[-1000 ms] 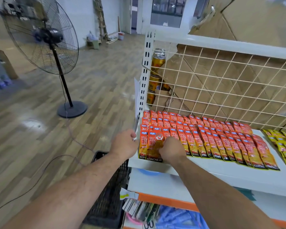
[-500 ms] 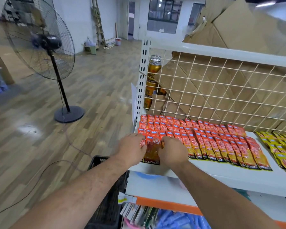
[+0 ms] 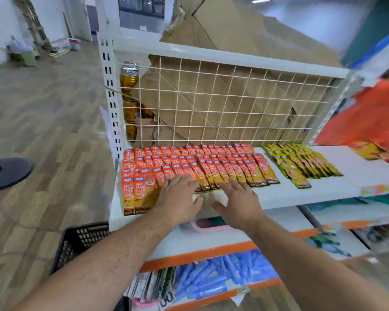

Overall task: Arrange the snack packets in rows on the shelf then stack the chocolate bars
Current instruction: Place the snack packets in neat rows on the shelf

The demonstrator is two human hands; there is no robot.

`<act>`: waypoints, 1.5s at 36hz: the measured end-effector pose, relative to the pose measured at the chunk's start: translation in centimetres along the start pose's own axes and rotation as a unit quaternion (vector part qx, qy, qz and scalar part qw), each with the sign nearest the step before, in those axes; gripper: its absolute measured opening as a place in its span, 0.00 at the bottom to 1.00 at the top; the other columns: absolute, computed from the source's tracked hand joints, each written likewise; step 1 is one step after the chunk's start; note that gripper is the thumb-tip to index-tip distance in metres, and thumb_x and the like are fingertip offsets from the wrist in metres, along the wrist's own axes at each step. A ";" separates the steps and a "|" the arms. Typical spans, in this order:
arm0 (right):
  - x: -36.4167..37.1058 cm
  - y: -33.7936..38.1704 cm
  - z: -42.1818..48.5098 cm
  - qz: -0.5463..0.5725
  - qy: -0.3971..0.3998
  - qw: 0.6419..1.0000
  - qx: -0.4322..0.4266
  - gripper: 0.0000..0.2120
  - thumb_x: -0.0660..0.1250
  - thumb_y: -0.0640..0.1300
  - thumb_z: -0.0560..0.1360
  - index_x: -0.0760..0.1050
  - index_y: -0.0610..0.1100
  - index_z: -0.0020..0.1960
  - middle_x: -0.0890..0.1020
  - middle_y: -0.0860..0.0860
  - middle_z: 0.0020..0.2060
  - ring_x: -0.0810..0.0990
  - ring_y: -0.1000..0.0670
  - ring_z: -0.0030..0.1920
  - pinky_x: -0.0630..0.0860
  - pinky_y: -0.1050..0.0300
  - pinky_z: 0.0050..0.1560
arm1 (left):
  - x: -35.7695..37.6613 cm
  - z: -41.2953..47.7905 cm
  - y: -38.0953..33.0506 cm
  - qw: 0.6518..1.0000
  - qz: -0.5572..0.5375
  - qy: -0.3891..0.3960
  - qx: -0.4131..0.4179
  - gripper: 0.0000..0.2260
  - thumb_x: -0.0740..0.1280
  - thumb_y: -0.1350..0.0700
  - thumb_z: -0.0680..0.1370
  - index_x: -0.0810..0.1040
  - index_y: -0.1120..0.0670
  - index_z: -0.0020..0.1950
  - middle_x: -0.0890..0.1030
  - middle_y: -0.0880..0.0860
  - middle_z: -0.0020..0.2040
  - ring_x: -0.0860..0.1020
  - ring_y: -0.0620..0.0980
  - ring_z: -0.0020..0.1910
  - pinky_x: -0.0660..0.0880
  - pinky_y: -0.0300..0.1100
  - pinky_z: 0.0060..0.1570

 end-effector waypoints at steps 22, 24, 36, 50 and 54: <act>-4.4 -29.5 -5.4 0.033 -0.034 0.997 0.055 0.34 0.60 0.65 0.77 0.60 0.53 0.79 0.62 0.50 0.78 0.57 0.45 0.78 0.59 0.46 0.75 | 6.5 6.7 -28.9 0.997 0.012 0.015 0.078 0.24 0.56 0.40 0.81 0.67 0.47 0.74 0.67 0.49 0.75 0.61 0.52 0.74 0.55 0.49 0.73; -4.7 -32.2 -5.7 0.041 -0.030 0.997 0.060 0.34 0.61 0.65 0.77 0.61 0.53 0.79 0.61 0.49 0.78 0.57 0.44 0.77 0.59 0.45 0.75 | 7.1 7.6 -31.5 0.996 0.009 0.023 0.081 0.24 0.56 0.41 0.81 0.66 0.47 0.75 0.65 0.49 0.76 0.60 0.52 0.75 0.54 0.49 0.74; -5.8 -45.3 -5.9 0.069 -0.040 0.991 0.109 0.32 0.61 0.62 0.79 0.62 0.49 0.78 0.63 0.48 0.77 0.59 0.46 0.77 0.61 0.51 0.74 | 12.0 13.9 -43.3 0.988 0.009 0.059 0.145 0.25 0.56 0.41 0.81 0.64 0.47 0.77 0.62 0.49 0.78 0.57 0.52 0.77 0.52 0.49 0.75; -7.7 -61.6 -1.8 0.065 -0.053 0.970 0.227 0.32 0.61 0.61 0.80 0.59 0.50 0.80 0.61 0.47 0.78 0.57 0.45 0.78 0.61 0.48 0.75 | 18.0 27.6 -58.2 0.958 -0.007 0.047 0.283 0.26 0.55 0.40 0.79 0.68 0.49 0.74 0.70 0.50 0.73 0.65 0.53 0.72 0.61 0.49 0.72; -8.9 -65.8 -0.3 0.058 -0.059 0.964 0.253 0.31 0.61 0.61 0.80 0.60 0.50 0.79 0.62 0.47 0.78 0.58 0.44 0.78 0.60 0.48 0.75 | 18.8 31.4 -62.2 0.946 -0.021 0.047 0.319 0.24 0.55 0.41 0.80 0.69 0.50 0.73 0.72 0.50 0.70 0.66 0.53 0.70 0.61 0.49 0.70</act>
Point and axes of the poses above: each hand's wrist, its own z-axis towards the middle knuckle, its own x-axis out of the palm, y = z × x, the point moved 6 cm from there along z, towards the middle knuckle
